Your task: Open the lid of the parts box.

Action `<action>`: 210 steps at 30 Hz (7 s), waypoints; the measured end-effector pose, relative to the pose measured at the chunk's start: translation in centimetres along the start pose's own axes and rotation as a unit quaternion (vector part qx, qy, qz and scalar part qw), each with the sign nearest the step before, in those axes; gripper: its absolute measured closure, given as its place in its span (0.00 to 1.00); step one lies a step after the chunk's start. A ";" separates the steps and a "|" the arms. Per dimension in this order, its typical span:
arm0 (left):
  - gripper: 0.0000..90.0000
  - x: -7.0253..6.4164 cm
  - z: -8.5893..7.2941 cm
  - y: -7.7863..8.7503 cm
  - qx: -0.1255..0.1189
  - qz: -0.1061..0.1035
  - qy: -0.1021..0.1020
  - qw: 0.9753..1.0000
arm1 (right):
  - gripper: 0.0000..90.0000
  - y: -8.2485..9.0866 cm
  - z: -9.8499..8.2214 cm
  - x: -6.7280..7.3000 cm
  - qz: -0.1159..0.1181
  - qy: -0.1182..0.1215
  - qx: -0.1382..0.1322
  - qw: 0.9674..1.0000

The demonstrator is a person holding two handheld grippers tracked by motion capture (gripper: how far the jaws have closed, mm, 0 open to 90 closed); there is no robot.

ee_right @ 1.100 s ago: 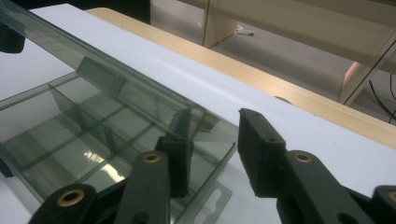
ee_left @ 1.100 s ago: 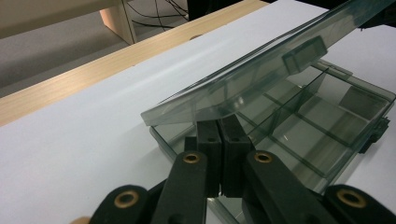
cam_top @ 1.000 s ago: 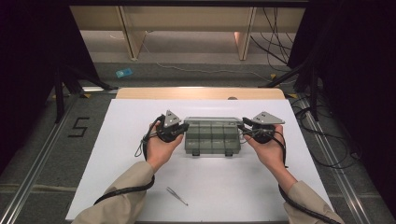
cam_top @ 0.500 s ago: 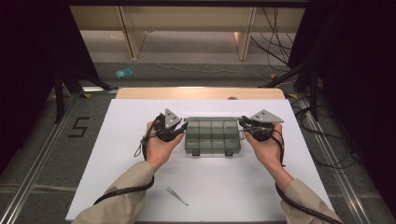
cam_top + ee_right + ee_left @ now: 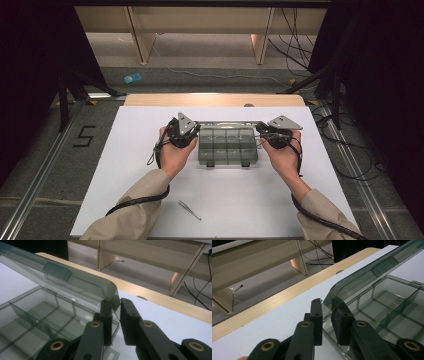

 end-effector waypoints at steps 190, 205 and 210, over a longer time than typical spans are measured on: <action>0.00 0.5 -3.9 11.0 0.064 -0.083 0.079 0.991 | 0.18 6.5 -1.3 6.7 0.160 -0.031 0.041 0.986; 0.00 0.9 -4.1 11.0 0.061 -0.070 0.083 0.992 | 0.18 6.3 -1.1 6.5 0.159 -0.033 0.032 0.986; 0.00 1.4 -4.4 11.3 0.068 -0.065 0.076 0.993 | 0.18 6.1 -1.0 6.4 0.157 -0.032 0.027 0.987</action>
Point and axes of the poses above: each handheld gripper's, and its own axes: y roughly backward along the jaws, z roughly out of its top, x roughly to its left, the point moved 9 cm from there along -y, roughly forward along the jaws, and after that the axes turned 12 degrees about -x, right-handed, at the moved point
